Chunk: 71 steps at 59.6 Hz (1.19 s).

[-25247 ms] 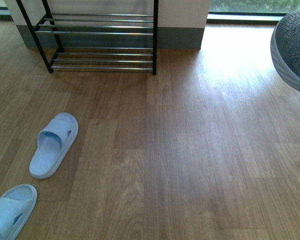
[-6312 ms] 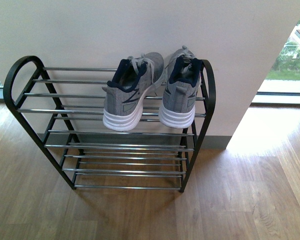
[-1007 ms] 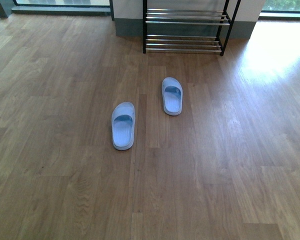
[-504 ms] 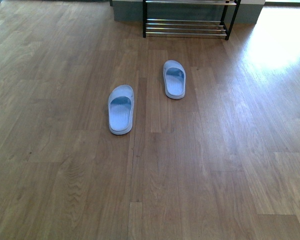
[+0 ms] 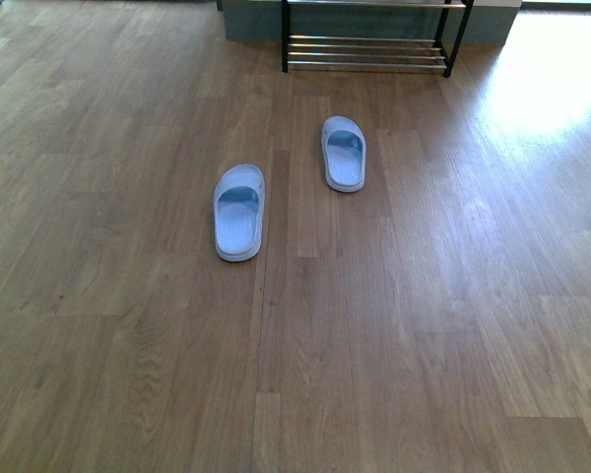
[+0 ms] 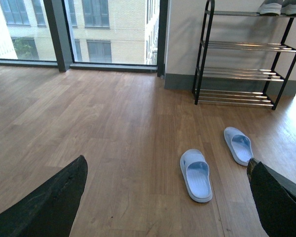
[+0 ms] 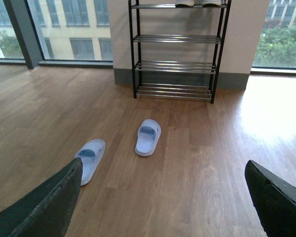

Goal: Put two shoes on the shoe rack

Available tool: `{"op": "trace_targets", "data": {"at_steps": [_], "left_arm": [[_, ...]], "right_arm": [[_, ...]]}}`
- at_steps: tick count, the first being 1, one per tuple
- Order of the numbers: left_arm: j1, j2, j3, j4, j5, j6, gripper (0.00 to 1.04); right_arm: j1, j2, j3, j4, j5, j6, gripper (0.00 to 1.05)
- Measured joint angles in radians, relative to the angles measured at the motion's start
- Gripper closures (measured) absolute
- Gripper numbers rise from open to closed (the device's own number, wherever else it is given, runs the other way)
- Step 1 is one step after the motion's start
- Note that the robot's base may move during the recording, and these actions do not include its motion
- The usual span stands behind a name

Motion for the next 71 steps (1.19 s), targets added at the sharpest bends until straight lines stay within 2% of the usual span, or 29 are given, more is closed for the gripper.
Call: {"op": "trace_targets", "data": {"at_steps": [71], "left_arm": [[0.0, 0.0, 0.0, 0.0, 0.0, 0.0, 0.09]], "right_arm": [[0.0, 0.0, 0.0, 0.0, 0.0, 0.0, 0.09]]}}
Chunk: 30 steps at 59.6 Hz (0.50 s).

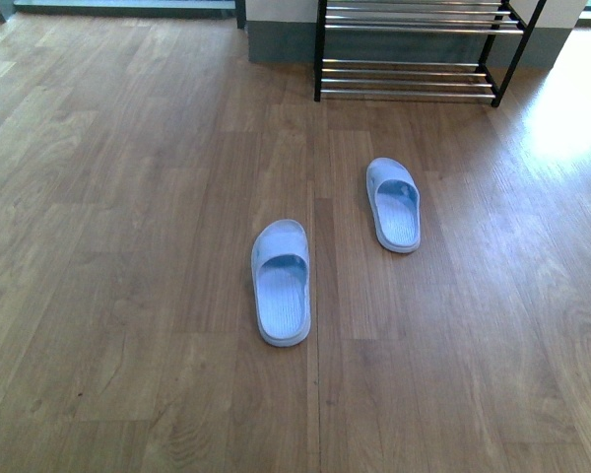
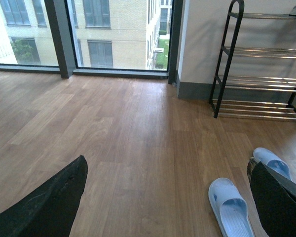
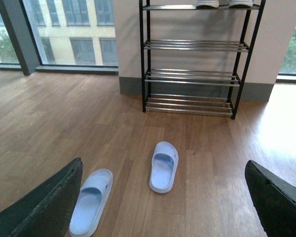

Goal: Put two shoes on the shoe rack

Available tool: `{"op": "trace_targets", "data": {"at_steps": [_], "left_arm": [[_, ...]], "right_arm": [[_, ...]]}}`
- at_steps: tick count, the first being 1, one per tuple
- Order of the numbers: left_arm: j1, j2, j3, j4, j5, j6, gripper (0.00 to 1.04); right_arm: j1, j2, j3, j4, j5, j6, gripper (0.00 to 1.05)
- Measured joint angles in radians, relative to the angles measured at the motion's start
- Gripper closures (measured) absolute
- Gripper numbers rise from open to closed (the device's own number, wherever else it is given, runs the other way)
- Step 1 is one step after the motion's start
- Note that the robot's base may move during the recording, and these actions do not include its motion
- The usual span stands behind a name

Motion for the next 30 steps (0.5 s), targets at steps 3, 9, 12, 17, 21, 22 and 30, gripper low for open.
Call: {"op": "trace_targets", "data": {"at_steps": [3, 9, 12, 17, 21, 22, 30], "left_arm": [[0.0, 0.0, 0.0, 0.0, 0.0, 0.0, 0.09], [0.0, 0.0, 0.0, 0.0, 0.0, 0.0, 0.09], [0.0, 0.0, 0.0, 0.0, 0.0, 0.0, 0.09], [0.0, 0.0, 0.0, 0.0, 0.0, 0.0, 0.09], [0.0, 0.0, 0.0, 0.0, 0.0, 0.0, 0.09], [0.0, 0.0, 0.0, 0.0, 0.0, 0.0, 0.09], [0.0, 0.0, 0.0, 0.0, 0.0, 0.0, 0.09]], "right_arm": [[0.0, 0.0, 0.0, 0.0, 0.0, 0.0, 0.09], [0.0, 0.0, 0.0, 0.0, 0.0, 0.0, 0.09], [0.0, 0.0, 0.0, 0.0, 0.0, 0.0, 0.09], [0.0, 0.0, 0.0, 0.0, 0.0, 0.0, 0.09], [0.0, 0.0, 0.0, 0.0, 0.0, 0.0, 0.09], [0.0, 0.0, 0.0, 0.0, 0.0, 0.0, 0.09], [0.0, 0.0, 0.0, 0.0, 0.0, 0.0, 0.09]]}}
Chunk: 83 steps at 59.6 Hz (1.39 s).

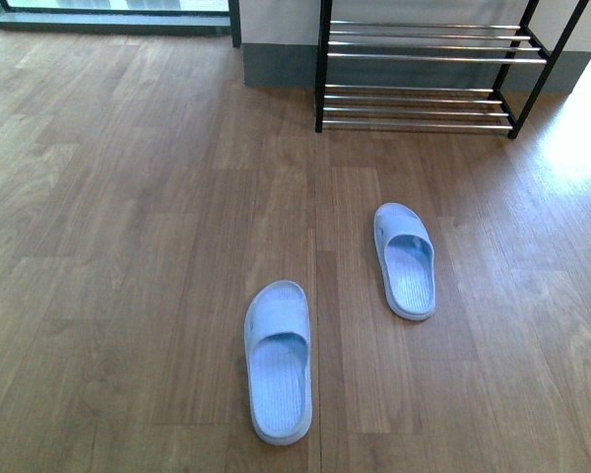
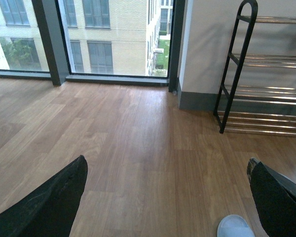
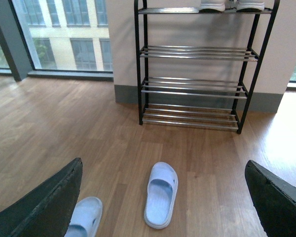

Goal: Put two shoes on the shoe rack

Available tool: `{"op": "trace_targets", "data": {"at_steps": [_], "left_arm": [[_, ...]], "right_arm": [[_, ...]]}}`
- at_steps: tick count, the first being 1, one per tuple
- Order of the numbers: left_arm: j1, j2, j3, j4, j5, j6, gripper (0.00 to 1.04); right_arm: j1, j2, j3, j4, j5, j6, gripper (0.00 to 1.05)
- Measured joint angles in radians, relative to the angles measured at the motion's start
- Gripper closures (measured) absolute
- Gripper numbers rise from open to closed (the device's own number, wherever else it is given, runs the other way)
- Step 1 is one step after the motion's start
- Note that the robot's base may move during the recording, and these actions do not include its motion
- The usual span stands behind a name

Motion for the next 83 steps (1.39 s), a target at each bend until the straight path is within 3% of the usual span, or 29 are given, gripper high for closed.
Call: {"op": "trace_targets", "data": {"at_steps": [40, 44, 46, 50, 68, 83], "left_arm": [[0.0, 0.0, 0.0, 0.0, 0.0, 0.0, 0.09], [0.0, 0.0, 0.0, 0.0, 0.0, 0.0, 0.09], [0.0, 0.0, 0.0, 0.0, 0.0, 0.0, 0.09], [0.0, 0.0, 0.0, 0.0, 0.0, 0.0, 0.09], [0.0, 0.0, 0.0, 0.0, 0.0, 0.0, 0.09], [0.0, 0.0, 0.0, 0.0, 0.0, 0.0, 0.09]], "right_arm": [[0.0, 0.0, 0.0, 0.0, 0.0, 0.0, 0.09], [0.05, 0.043, 0.004, 0.006, 0.154, 0.008, 0.09], [0.068, 0.104, 0.007, 0.036, 0.218, 0.016, 0.09], [0.072, 0.235, 0.021, 0.104, 0.211, 0.024, 0.09], [0.009, 1.29, 0.251, 0.637, 0.029, 0.028, 0.09], [0.04, 1.992, 0.572, 0.699, 0.019, -0.019, 0.09]]}}
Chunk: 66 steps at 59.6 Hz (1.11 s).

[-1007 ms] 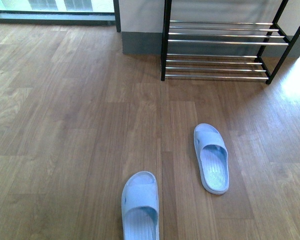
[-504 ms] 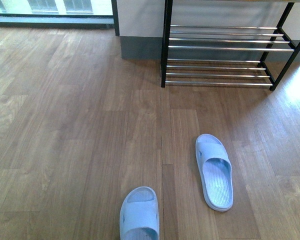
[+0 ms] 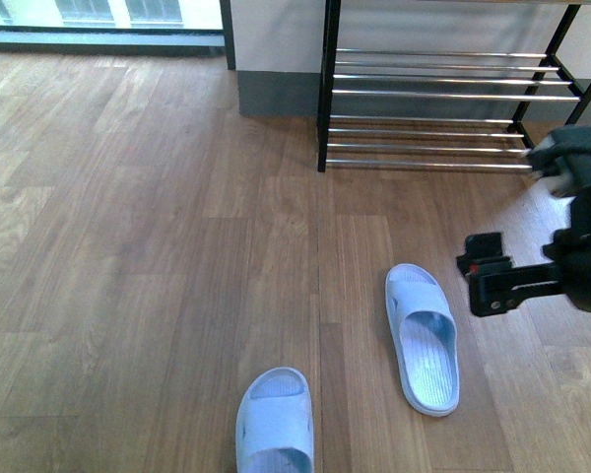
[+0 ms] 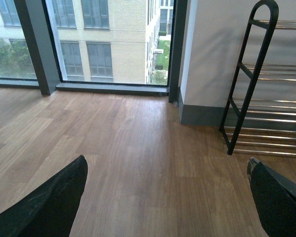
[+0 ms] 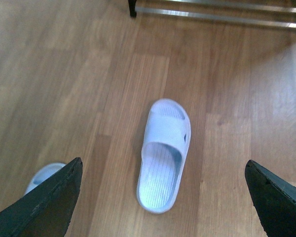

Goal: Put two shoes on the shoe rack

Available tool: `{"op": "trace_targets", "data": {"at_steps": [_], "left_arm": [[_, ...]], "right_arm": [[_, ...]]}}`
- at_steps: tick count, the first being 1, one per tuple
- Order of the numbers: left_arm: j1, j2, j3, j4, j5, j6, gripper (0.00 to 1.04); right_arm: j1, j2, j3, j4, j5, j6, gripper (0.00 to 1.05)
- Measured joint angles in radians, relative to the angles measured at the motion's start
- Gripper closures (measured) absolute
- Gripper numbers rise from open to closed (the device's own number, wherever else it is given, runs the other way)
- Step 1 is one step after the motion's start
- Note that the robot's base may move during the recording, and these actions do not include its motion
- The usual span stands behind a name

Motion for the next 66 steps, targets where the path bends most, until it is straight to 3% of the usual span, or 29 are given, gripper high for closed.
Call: {"op": "trace_targets", "data": {"at_steps": [21, 47, 66], "left_arm": [[0.0, 0.0, 0.0, 0.0, 0.0, 0.0, 0.09], [0.0, 0.0, 0.0, 0.0, 0.0, 0.0, 0.09], [0.0, 0.0, 0.0, 0.0, 0.0, 0.0, 0.09]], "right_arm": [[-0.075, 0.709, 0.492, -0.012, 0.014, -0.076, 0.09], [-0.134, 0.935, 0.814, -0.075, 0.009, -0.109, 0.09], [-0.143, 0.969, 0.836, -0.065, -0.042, -0.096, 0.55]]}}
